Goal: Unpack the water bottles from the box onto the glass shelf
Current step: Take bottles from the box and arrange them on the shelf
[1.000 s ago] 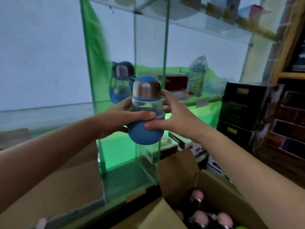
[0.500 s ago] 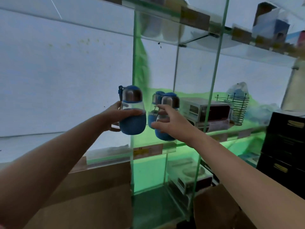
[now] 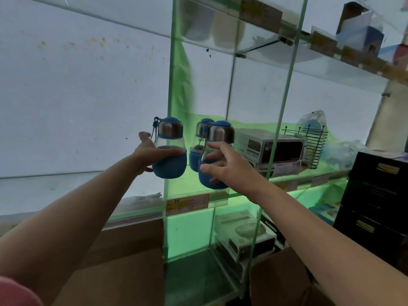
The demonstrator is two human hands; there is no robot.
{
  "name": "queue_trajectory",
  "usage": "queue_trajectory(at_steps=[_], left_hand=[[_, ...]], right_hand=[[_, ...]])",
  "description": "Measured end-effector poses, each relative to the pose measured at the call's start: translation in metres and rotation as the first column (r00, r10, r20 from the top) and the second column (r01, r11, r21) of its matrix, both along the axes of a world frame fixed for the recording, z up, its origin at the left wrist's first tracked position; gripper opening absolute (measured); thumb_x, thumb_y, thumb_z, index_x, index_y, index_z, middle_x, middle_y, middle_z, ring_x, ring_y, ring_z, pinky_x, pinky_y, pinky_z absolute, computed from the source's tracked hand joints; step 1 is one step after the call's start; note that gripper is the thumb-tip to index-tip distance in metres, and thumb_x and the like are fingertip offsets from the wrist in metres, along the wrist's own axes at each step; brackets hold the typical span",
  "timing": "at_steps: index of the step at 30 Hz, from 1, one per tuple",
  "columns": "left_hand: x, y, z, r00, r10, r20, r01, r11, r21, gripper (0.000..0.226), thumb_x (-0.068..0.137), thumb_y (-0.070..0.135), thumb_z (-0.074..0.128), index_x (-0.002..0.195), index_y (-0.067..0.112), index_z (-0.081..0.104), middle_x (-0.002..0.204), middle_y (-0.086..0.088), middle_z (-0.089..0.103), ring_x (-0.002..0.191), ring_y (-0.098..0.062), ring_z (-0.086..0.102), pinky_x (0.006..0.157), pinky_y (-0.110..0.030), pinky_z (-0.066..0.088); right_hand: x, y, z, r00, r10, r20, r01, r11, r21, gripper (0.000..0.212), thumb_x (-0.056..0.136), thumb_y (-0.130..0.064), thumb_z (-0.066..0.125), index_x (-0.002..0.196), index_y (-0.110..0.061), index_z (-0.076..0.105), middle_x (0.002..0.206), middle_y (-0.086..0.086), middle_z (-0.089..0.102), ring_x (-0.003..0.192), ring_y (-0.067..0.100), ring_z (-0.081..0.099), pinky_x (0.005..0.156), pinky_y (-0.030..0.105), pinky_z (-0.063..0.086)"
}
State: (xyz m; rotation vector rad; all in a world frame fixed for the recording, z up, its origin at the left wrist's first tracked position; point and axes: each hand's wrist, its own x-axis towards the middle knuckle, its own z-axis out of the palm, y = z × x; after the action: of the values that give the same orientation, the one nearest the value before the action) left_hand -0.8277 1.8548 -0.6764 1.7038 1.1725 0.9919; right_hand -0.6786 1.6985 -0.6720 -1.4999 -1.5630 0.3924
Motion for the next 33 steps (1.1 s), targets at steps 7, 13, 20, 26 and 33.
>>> queue_trajectory(at_steps=[7,13,20,26,33], left_hand=[[0.004,-0.052,0.010,0.943,0.249,0.223,-0.311,0.897,0.314,0.074,0.067,0.027,0.081,0.123,0.009,0.036,0.128,-0.016,0.034,0.122,-0.031,0.039,0.103,-0.040,0.040],[0.042,-0.127,-0.019,0.983,-0.019,0.181,-0.053,0.920,0.387,0.046,0.072,0.020,0.078,0.104,0.014,0.046,0.097,-0.005,0.053,0.088,-0.019,0.054,0.078,-0.033,0.050],[0.117,-0.188,-0.090,0.949,-0.278,0.145,0.250,0.950,0.185,0.035,0.074,0.017,0.077,0.104,0.013,0.058,0.088,0.001,0.057,0.073,-0.010,0.054,0.066,-0.023,0.045],[0.177,-0.234,-0.172,0.860,-0.500,0.105,0.500,0.866,0.031,0.025,0.076,0.010,0.075,0.097,0.013,0.060,0.075,0.004,0.057,0.055,0.005,0.054,0.052,-0.005,0.043],[0.224,-0.282,-0.253,0.624,-0.768,-0.144,0.759,0.640,-0.120,0.032,0.072,0.024,0.080,0.095,0.026,0.058,0.095,0.002,0.063,0.085,-0.012,0.062,0.086,-0.032,0.054]], right_hand=[[0.015,-0.031,-0.009,0.999,-0.030,-0.030,0.031,0.998,0.049,0.049,0.085,-0.020,0.066,0.130,-0.021,0.045,0.104,-0.003,0.056,0.096,0.019,0.061,0.080,0.035,0.057],[0.041,-0.074,-0.035,0.987,-0.083,-0.137,0.088,0.996,0.028,0.051,0.086,-0.019,0.065,0.133,-0.019,0.044,0.108,-0.002,0.057,0.094,0.014,0.061,0.080,0.032,0.056],[0.083,-0.138,-0.100,0.955,-0.216,-0.206,0.214,0.976,-0.030,0.041,0.083,-0.020,0.069,0.117,-0.027,0.047,0.111,-0.005,0.058,0.099,0.015,0.061,0.087,0.037,0.053],[0.131,-0.211,-0.172,0.912,-0.378,-0.161,0.347,0.918,-0.191,0.041,0.081,-0.022,0.070,0.117,-0.029,0.050,0.111,-0.008,0.057,0.097,0.004,0.060,0.087,0.030,0.052],[0.172,-0.294,-0.243,0.846,-0.532,-0.030,0.460,0.758,-0.462,0.049,0.081,-0.020,0.071,0.125,-0.021,0.048,0.122,-0.001,0.053,0.101,0.008,0.057,0.080,0.018,0.048]])
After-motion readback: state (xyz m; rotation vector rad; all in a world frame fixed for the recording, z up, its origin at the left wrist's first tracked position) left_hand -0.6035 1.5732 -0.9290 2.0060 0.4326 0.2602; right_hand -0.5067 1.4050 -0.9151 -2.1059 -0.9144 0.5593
